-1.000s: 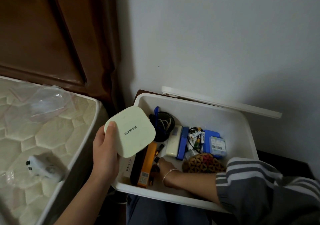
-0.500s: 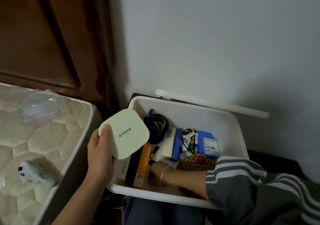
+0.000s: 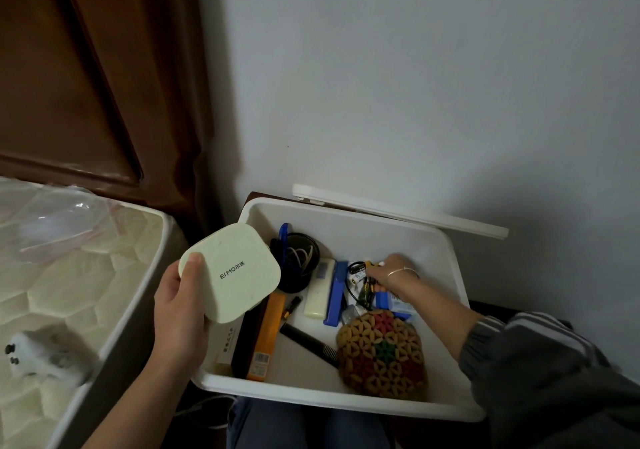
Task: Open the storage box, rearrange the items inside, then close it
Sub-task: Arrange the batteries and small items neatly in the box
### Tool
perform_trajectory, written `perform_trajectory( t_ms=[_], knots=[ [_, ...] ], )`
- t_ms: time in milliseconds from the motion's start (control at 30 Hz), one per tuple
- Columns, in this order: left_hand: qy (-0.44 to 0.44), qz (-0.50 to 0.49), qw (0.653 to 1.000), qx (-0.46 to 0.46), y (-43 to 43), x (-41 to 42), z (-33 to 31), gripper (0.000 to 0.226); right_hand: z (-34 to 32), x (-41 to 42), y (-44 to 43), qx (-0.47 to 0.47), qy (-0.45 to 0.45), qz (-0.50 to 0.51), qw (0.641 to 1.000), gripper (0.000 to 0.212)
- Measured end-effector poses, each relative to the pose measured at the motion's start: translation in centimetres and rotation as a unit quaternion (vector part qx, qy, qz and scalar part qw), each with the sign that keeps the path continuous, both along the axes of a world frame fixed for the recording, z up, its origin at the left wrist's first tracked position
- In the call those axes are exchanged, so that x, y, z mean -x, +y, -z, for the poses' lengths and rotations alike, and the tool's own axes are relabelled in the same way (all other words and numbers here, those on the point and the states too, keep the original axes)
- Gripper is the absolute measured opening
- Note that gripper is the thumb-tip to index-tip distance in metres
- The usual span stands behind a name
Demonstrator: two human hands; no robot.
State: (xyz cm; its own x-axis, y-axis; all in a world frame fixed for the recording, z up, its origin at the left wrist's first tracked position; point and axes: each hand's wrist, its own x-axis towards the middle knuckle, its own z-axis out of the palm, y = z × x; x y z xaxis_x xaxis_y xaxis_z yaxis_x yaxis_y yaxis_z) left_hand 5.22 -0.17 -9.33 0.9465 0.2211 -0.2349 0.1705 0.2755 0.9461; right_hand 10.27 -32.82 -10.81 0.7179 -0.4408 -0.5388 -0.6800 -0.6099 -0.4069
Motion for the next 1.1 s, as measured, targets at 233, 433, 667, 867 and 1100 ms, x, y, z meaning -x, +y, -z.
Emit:
perform_trajectory(
  t_ms=[233, 433, 667, 867, 1100],
  knots=[
    [-0.002, 0.002, 1.000, -0.011, 0.0, 0.0, 0.1, 0.052, 2.0, -1.1, 0.2, 0.215, -0.016, -0.058, 0.975, 0.038],
    [-0.005, 0.005, 1.000, -0.024, 0.1, -0.1, 0.4, 0.054, 1.6, 0.1, -0.5, 0.365, -0.064, -0.197, 0.908, 0.042],
    [0.000, 0.008, 1.000, -0.004, 0.0, -0.2, 0.3, 0.050, 0.3, 3.6, 5.2, 0.194, -0.149, -0.384, 0.891, 0.028],
    [-0.002, 0.001, 1.000, 0.013, -0.2, 0.0, -0.2, 0.051, 4.0, 6.1, 10.8, 0.174, -0.014, -0.496, 0.850, 0.039],
    [-0.002, 0.003, 1.000, 0.007, -0.1, 0.1, -0.3, 0.051, 6.4, 6.6, 12.6, 0.150, 0.036, -0.446, 0.881, 0.035]
  ],
)
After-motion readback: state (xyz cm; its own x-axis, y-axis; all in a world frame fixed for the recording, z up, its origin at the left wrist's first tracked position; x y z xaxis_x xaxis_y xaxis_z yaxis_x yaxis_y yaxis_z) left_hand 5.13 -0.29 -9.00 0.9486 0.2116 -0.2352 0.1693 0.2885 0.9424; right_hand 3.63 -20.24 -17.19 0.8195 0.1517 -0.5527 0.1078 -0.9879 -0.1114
